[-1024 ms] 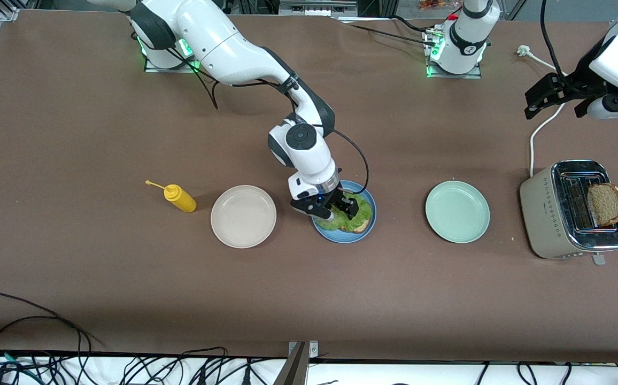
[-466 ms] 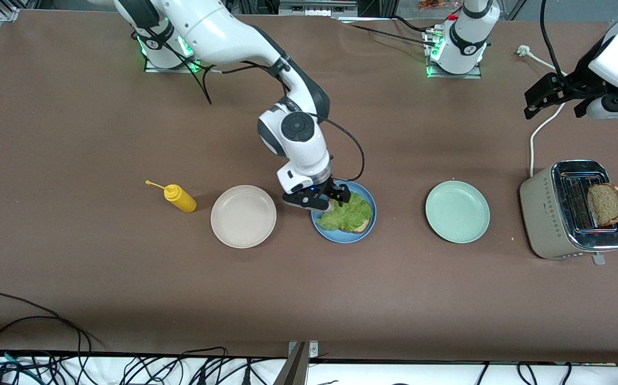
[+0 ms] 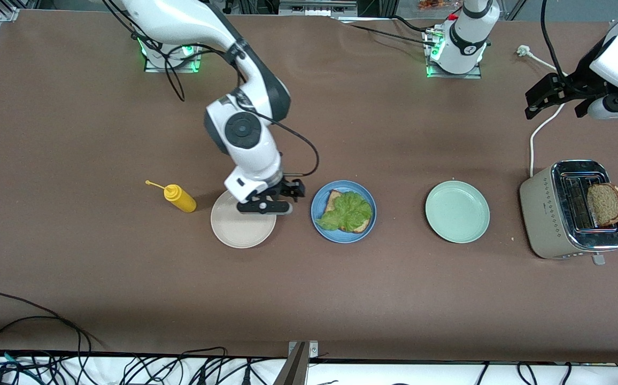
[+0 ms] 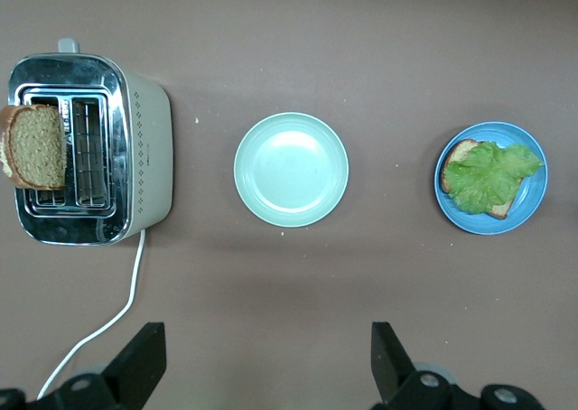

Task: Make sandwich in blue plate with both arms
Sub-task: 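Move the right gripper back toward the yellow squeeze bottle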

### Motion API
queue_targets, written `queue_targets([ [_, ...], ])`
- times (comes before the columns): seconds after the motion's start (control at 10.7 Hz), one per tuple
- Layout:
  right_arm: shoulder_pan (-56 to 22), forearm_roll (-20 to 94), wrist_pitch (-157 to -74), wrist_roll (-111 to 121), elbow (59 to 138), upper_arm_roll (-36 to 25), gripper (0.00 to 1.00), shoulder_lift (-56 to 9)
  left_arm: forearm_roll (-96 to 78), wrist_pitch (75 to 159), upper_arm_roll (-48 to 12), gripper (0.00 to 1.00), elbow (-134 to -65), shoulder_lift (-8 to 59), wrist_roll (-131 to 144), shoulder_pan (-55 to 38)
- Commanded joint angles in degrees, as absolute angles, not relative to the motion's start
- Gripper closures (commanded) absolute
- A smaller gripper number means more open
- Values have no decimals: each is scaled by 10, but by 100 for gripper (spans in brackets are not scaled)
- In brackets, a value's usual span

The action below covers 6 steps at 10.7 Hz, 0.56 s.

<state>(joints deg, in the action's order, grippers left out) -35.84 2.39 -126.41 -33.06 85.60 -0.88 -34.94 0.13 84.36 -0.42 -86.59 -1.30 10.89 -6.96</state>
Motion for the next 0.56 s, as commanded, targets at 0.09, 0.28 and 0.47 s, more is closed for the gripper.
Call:
queue_targets([
  [0.09,-257,26,-1195,-146,998,42,0,-192,13,838,-4,0,-866,-18,112,-71],
  [0.28,-201,26,-1180,-55,1033,69,0,-149,13,838,-4,0,-866,-17,112,-73],
  [0.47,-150,26,-1145,67,1055,90,0,-113,13,838,-4,0,-866,-17,112,-74],
])
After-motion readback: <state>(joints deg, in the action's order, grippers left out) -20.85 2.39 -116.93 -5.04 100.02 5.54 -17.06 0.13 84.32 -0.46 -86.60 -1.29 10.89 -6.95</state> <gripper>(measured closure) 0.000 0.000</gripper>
